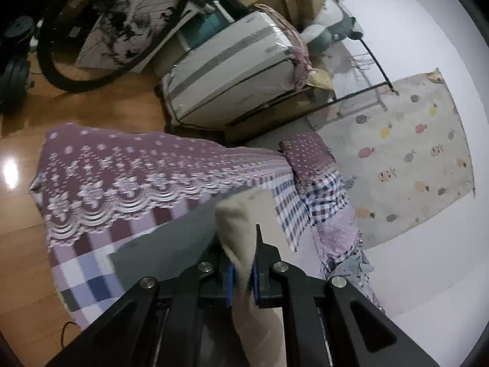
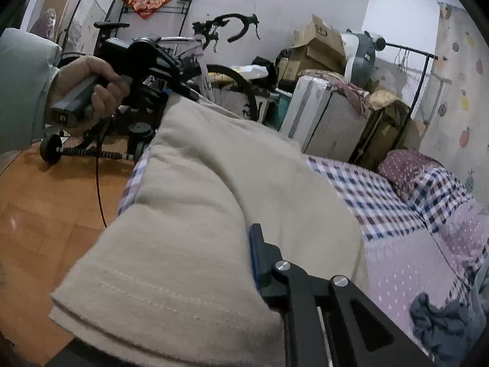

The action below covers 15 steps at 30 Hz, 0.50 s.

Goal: Fold clothes
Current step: 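Carry the folded beige garment with both grippers toward the bed's foot, then open both grippers and drop the folded beige garment on the bed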

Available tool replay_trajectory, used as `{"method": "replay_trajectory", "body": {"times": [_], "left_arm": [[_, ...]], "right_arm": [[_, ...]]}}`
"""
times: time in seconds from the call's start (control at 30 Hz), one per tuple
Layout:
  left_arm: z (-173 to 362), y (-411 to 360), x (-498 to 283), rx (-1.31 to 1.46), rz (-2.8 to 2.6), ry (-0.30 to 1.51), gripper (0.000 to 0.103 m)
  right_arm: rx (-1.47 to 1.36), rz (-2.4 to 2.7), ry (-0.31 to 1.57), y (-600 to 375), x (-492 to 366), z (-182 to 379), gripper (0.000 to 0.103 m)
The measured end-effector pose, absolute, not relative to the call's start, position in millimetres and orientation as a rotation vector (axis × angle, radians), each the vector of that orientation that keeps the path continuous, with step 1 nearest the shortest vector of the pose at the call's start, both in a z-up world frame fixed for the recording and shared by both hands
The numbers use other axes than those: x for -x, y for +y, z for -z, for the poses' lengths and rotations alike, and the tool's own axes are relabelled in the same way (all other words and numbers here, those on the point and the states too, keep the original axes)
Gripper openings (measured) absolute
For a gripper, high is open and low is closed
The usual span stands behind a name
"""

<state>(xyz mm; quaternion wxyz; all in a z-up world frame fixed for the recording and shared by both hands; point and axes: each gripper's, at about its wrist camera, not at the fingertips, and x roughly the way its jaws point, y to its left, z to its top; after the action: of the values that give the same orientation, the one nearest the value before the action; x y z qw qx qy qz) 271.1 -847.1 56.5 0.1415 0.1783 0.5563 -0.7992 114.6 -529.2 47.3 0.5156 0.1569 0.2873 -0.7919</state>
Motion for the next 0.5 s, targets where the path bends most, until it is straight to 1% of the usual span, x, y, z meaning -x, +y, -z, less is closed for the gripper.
{"method": "replay_trajectory", "body": {"times": [0.17,0.23,0.33,0.4,0.5], "left_arm": [[-41.0,-850.3,-279.2,-0.583,2.266,1.586,0.008],[-33.1,-850.7,-282.2,-0.611,2.243,1.58,0.009],[-28.7,-851.7,-296.6,-0.591,2.207,1.566,0.01],[-27.8,-852.1,-308.5,-0.573,2.183,1.545,0.015],[-36.3,-848.5,-327.9,-0.557,2.175,1.463,0.019]], "right_arm": [[-0.428,1.873,0.746,-508.3,-122.1,-32.7,0.014],[-0.463,1.845,0.769,-497.4,-127.6,-26.0,0.019],[-0.493,1.822,0.804,-477.0,-138.3,-19.5,0.021],[-0.517,1.815,0.82,-461.9,-142.8,-18.0,0.022],[-0.561,1.848,0.797,-429.6,-144.7,-22.7,0.022]]}}
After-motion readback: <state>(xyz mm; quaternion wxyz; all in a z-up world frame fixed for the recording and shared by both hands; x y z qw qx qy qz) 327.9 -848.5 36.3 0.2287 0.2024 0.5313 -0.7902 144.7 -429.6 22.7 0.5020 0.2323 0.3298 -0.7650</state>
